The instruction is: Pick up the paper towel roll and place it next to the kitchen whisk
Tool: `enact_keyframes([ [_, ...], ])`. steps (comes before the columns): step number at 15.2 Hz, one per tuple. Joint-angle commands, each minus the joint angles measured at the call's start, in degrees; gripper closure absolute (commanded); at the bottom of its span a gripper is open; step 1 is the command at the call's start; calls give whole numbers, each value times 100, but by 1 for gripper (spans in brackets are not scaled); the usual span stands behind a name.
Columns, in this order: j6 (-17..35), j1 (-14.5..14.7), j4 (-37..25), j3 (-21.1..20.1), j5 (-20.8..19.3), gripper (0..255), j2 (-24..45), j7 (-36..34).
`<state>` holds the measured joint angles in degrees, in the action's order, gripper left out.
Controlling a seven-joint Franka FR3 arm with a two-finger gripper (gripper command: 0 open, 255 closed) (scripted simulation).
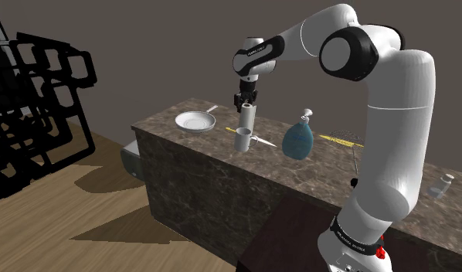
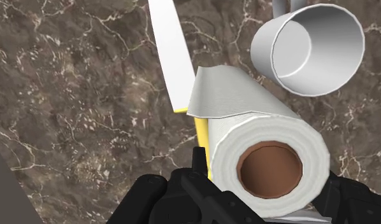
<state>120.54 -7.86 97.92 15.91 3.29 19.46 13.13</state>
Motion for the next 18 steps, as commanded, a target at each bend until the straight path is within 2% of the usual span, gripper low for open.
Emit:
enact_keyframes([
  [1,1,-4,5,5,-5,255,5,0],
  [18,-1132,-6,-882,46,-88,255,-251,-19],
])
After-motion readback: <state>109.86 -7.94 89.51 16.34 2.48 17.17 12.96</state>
